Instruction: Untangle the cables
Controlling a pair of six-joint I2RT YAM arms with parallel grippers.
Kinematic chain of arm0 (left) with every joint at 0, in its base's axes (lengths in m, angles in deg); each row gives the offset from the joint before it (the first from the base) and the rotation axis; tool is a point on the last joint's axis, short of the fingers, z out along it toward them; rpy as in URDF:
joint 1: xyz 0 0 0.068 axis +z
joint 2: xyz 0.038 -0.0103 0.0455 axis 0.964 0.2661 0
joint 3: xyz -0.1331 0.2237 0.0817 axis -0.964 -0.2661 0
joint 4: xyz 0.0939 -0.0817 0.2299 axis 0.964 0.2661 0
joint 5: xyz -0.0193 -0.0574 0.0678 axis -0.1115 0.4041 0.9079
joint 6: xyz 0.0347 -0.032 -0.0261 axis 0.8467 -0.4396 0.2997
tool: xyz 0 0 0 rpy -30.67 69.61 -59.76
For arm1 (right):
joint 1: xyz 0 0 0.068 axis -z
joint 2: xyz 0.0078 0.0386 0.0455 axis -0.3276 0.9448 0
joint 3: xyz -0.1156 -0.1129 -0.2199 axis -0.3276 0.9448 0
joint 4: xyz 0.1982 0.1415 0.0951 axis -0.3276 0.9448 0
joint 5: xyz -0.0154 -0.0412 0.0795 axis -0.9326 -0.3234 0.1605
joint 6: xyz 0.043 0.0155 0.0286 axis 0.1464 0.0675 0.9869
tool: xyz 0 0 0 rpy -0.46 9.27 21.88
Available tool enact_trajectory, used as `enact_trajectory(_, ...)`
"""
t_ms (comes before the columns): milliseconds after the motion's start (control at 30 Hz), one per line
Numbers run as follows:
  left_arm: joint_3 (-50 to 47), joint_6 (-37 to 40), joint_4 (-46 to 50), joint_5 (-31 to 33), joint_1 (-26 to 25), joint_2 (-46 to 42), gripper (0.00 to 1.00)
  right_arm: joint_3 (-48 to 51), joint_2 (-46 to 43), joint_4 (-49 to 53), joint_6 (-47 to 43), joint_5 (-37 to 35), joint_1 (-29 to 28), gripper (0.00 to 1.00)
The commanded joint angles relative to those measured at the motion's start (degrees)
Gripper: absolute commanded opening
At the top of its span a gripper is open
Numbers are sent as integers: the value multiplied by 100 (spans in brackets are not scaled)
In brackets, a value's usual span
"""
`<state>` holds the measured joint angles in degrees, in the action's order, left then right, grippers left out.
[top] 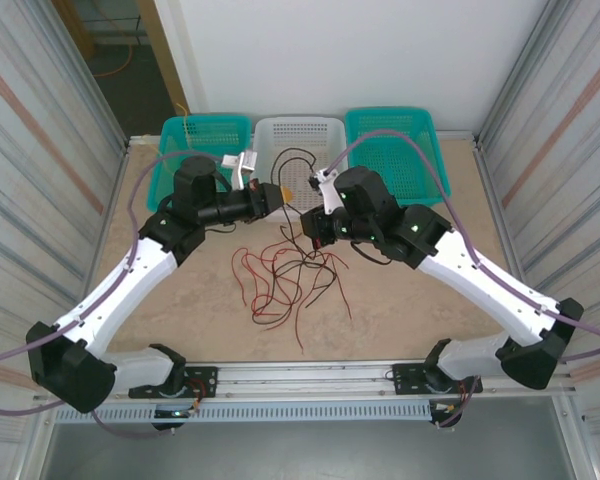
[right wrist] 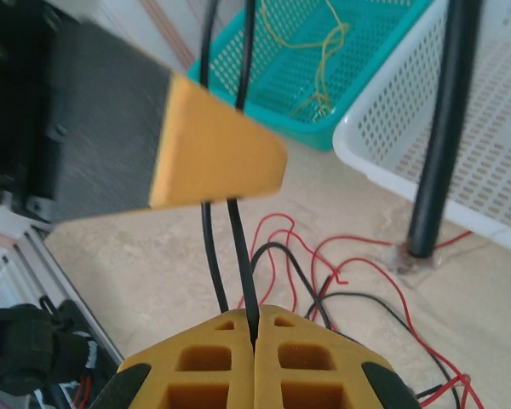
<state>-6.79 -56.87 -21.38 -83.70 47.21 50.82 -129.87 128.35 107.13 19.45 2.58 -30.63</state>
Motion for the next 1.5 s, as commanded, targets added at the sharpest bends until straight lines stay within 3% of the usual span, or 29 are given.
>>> enact_trajectory(0,-273,-109,28,470,502,-236,3,37,-781,215,3,-35,283,0)
enact_trajectory(200,-507,-42,148,529,670,-320,3,235,-1404,48,346,341,1058,0)
enact_trajectory(333,-669,-11,199,558,740,-337,18,405,-1785,-202,632,749,1635,0)
enact_trajectory(367,-714,-28,163,560,757,-345,18,411,-1829,-221,687,788,1748,0)
enact_trajectory(433,-795,-53,102,532,750,-334,0,426,-1883,-247,767,842,1903,0)
enact_trajectory(700,-1005,-58,-10,505,758,-356,0,-101,-1806,-327,1026,1116,2277,0)
enact_trajectory(833,-1173,-45,-812,144,477,-395,0,-530,-1596,-310,1026,1340,2281,0)
enact_trajectory(867,-1171,69,-958,96,343,-400,12,-589,-1564,-316,1026,1383,2278,0)
enact_trajectory(933,-1056,515,-898,240,-61,-379,46,-661,-1563,-369,1064,1476,2278,0)
enact_trajectory(1000,-938,1055,-607,534,-498,-279,66,-696,-1392,-473,1109,1535,2282,0)
enact_trajectory(1033,-879,1303,-415,715,-709,-187,70,-730,-1372,-509,1130,1563,2282,0)
enact_trajectory(1167,-943,1439,-154,1110,-996,114,70,-941,-1261,-609,1223,1859,2273,0)
enact_trajectory(1300,-1180,1835,-673,1387,-1055,107,82,-1170,-1200,-769,1366,2167,2277,0)
enact_trajectory(1467,-1598,2904,-1716,2235,-1511,414,87,-1312,-1216,-956,1523,2277,2278,0)
